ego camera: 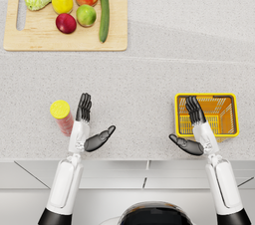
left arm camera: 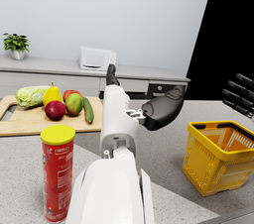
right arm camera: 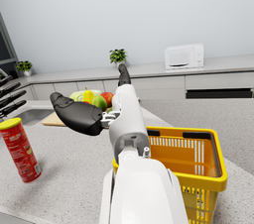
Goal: Pick up the red potato chip and place it into the yellow basket
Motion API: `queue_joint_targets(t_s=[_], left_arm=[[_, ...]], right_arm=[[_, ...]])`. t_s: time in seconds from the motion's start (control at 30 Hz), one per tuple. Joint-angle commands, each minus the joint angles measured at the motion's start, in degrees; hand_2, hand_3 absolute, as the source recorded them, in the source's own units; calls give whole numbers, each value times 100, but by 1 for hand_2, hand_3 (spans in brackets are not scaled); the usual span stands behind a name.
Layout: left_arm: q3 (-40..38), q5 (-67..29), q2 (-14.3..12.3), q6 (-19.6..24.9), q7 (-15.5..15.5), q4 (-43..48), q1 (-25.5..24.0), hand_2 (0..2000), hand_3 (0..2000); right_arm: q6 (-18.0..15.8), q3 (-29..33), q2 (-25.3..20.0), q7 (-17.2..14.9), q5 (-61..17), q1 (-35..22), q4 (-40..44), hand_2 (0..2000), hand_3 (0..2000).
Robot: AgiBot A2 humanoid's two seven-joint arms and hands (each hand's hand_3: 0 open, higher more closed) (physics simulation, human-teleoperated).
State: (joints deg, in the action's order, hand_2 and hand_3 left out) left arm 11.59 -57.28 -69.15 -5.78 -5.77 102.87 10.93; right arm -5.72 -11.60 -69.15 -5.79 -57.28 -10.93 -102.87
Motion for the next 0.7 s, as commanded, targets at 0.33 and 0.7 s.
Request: queue_joint_targets(t_s=[0.33, 0.7], left_arm=[[0, 0, 0, 0, 0, 0, 0, 0, 0], [-1745, -1272, -170, 557, 556, 383, 50, 0, 0]], right_arm=[[0, 0, 0, 0, 0, 0, 0, 0, 0], [551, 933, -224, 558, -1272, -77, -632, 0, 0]])
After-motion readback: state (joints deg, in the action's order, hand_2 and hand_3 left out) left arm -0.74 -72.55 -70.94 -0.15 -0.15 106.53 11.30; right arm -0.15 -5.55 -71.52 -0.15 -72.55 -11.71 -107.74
